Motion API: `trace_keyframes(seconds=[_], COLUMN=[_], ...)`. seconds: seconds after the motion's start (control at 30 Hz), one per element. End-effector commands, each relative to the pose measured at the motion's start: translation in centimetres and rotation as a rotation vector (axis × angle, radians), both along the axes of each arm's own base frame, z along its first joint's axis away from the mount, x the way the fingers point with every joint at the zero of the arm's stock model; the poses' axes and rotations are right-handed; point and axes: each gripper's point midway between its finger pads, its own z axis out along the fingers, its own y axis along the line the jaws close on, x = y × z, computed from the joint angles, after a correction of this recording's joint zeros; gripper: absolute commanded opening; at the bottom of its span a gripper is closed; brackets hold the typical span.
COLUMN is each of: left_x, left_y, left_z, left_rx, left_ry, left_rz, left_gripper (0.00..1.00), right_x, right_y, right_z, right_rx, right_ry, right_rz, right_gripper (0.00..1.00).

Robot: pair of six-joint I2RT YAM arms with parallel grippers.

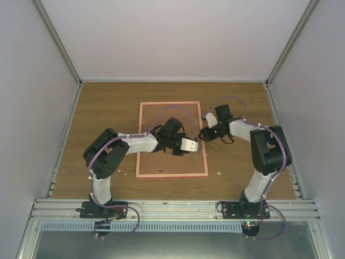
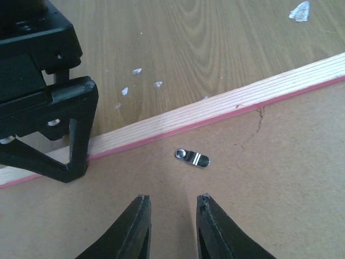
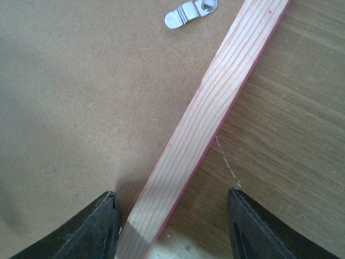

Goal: Put the photo into the frame

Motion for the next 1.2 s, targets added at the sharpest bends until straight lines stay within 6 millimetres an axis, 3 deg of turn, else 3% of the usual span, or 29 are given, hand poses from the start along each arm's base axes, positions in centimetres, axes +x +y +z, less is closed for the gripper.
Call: trace_keyframes(seconds=[0.0,0.47,0.8,1.17], left_x=[0.9,0.3,0.6,-2.3], left_y=[-1.6,-2.8,-2.9,-2.8], left_z=[0.5,-2.0,-3.8,-4.8], left_rx=[-0.044,-0.006,0.044,0.072], left_ry=[-0.090,-0.120,-0.126,-0.173], left_rz=[-0.030,-0.074,-0.068,-0.197], left_gripper=[0.25,0.16,0.12,0.11], right_x=[-1.2,-2.0,-1.6,-1.4], right_y=[-1.1,-1.3,-1.7,-1.6], right_z=[-3.0,-4.8,-4.8,-4.8], right_rx=[-0.067,-0.069,-0.066,-0.057], right_ry=[0.069,0.133,0.139,0.145], right_rz=[-0.023,-0.031,-0.053,-0.060], right_gripper=[0.55,0.49,0.49,0.47])
